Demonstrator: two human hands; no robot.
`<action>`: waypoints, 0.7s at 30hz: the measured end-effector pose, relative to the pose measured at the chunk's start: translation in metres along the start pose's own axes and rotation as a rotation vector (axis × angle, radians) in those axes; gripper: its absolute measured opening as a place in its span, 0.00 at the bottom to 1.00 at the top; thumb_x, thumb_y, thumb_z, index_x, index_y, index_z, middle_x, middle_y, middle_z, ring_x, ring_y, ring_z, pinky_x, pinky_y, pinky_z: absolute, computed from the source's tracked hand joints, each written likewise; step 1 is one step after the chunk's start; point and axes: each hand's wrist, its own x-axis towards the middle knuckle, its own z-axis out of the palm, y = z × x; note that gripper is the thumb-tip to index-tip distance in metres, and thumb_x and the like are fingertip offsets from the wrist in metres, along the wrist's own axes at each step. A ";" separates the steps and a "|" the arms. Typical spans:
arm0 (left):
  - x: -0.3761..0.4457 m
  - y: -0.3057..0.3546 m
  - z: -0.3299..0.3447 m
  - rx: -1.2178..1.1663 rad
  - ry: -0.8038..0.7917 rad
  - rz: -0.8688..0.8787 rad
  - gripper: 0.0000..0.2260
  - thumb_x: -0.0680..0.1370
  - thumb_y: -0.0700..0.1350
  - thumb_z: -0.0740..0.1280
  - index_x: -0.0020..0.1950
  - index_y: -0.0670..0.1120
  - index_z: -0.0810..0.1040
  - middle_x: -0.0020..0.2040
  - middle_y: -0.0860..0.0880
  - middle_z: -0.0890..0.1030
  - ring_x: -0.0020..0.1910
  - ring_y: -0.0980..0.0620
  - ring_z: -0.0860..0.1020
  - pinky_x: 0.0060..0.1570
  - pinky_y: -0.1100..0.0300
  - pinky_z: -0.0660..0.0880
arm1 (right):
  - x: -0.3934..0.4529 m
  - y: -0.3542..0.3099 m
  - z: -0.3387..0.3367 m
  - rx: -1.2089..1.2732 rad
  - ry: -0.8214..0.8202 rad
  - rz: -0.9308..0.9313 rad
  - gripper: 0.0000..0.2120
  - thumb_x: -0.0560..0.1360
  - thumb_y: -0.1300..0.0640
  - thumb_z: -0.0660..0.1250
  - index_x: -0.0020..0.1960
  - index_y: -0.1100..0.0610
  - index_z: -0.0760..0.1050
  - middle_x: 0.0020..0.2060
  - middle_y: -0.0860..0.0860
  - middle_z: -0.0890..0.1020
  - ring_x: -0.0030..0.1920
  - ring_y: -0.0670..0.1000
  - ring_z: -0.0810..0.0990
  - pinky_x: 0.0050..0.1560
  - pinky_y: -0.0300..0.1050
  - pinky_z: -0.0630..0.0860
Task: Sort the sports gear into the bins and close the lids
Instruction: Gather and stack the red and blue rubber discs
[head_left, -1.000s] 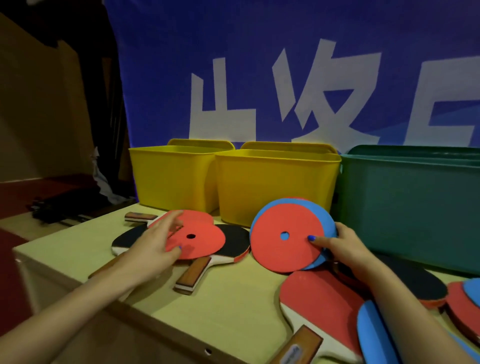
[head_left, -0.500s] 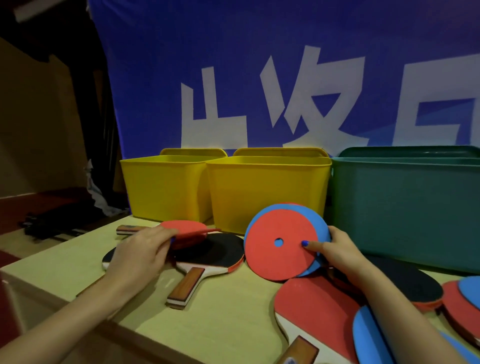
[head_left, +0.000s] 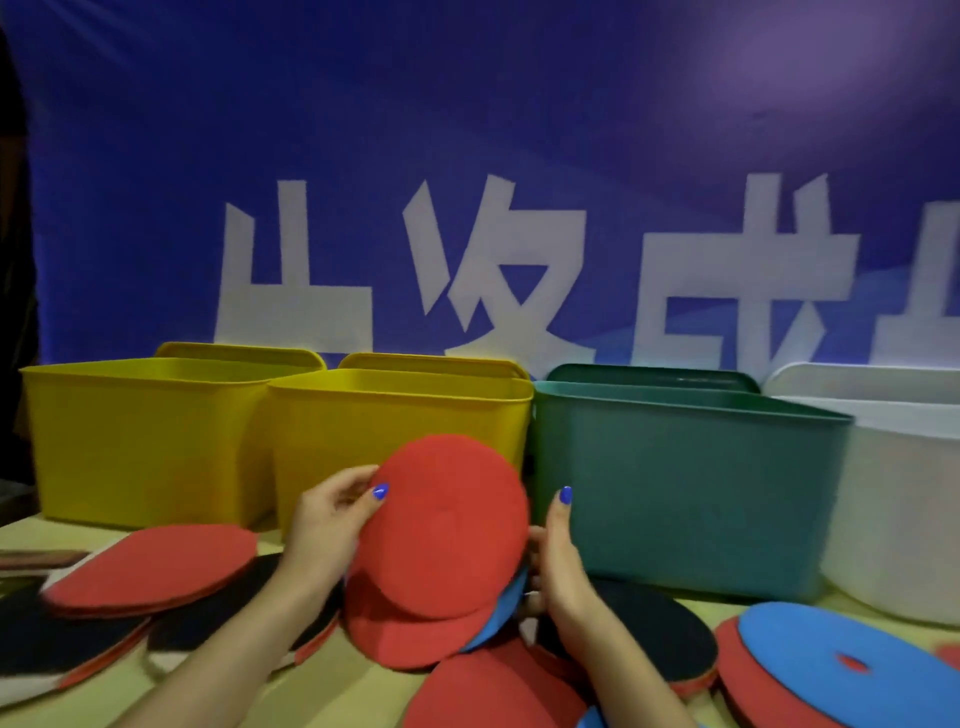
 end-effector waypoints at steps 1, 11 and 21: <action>0.004 -0.009 -0.002 -0.005 0.034 -0.039 0.10 0.74 0.30 0.66 0.48 0.44 0.79 0.37 0.57 0.82 0.43 0.56 0.79 0.40 0.68 0.75 | 0.001 0.001 -0.002 0.004 -0.018 0.009 0.57 0.50 0.14 0.43 0.44 0.64 0.78 0.36 0.57 0.83 0.37 0.54 0.80 0.34 0.41 0.75; -0.004 -0.027 -0.011 0.412 -0.047 -0.104 0.16 0.77 0.43 0.67 0.65 0.45 0.75 0.60 0.48 0.75 0.59 0.50 0.72 0.54 0.58 0.67 | 0.002 0.004 -0.006 -0.209 -0.003 -0.195 0.18 0.66 0.60 0.76 0.52 0.55 0.73 0.50 0.52 0.82 0.50 0.50 0.82 0.50 0.46 0.79; -0.008 -0.027 -0.020 -0.147 -0.192 -0.372 0.41 0.55 0.44 0.81 0.65 0.49 0.69 0.57 0.47 0.80 0.56 0.49 0.79 0.51 0.56 0.75 | -0.016 -0.013 0.004 -0.036 -0.088 -0.292 0.19 0.70 0.72 0.68 0.54 0.52 0.77 0.43 0.47 0.85 0.44 0.47 0.84 0.43 0.43 0.80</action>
